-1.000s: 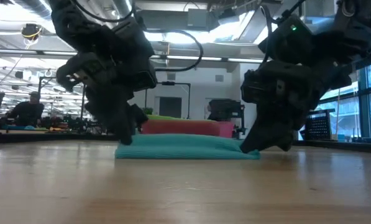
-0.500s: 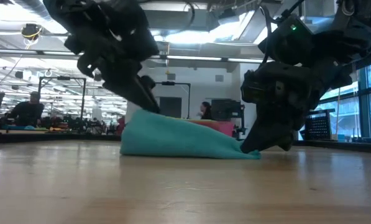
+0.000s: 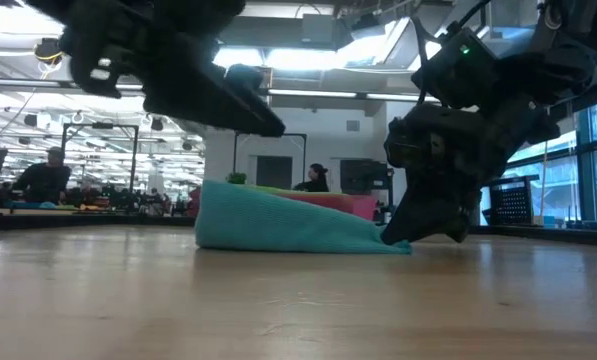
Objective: Roll microfiber towels into tight, uniform cylinder then place into a basket
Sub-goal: Roll the blue microfiber towel
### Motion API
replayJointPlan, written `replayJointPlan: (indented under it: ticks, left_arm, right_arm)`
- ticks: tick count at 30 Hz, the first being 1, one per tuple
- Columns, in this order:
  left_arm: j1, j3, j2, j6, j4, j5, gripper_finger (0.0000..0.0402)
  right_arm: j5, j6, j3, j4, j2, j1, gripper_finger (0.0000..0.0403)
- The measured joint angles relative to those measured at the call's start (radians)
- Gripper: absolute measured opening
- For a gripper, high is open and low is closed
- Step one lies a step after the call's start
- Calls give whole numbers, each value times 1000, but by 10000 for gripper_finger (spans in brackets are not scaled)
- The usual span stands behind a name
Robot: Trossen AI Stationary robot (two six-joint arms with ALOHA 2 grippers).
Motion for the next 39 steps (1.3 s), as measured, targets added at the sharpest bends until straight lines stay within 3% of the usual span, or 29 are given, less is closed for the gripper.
replayJointPlan:
  ticks: [6,15,29,34,39]
  left_arm:
    - [-54,24,113,78,84,-101,170]
    - [44,123,298,127,78,-145,170]
    - [139,137,299,76,72,-185,167]
    - [144,137,298,65,6,-246,167]
    - [140,138,295,0,-83,-227,167]
  right_arm:
    - [1,15,0,0,0,-1,10]
    - [0,15,0,1,0,-1,10]
    - [-1,9,0,0,0,-1,17]
    - [-1,-10,0,0,1,-1,23]
    - [35,-91,0,10,-1,-1,40]
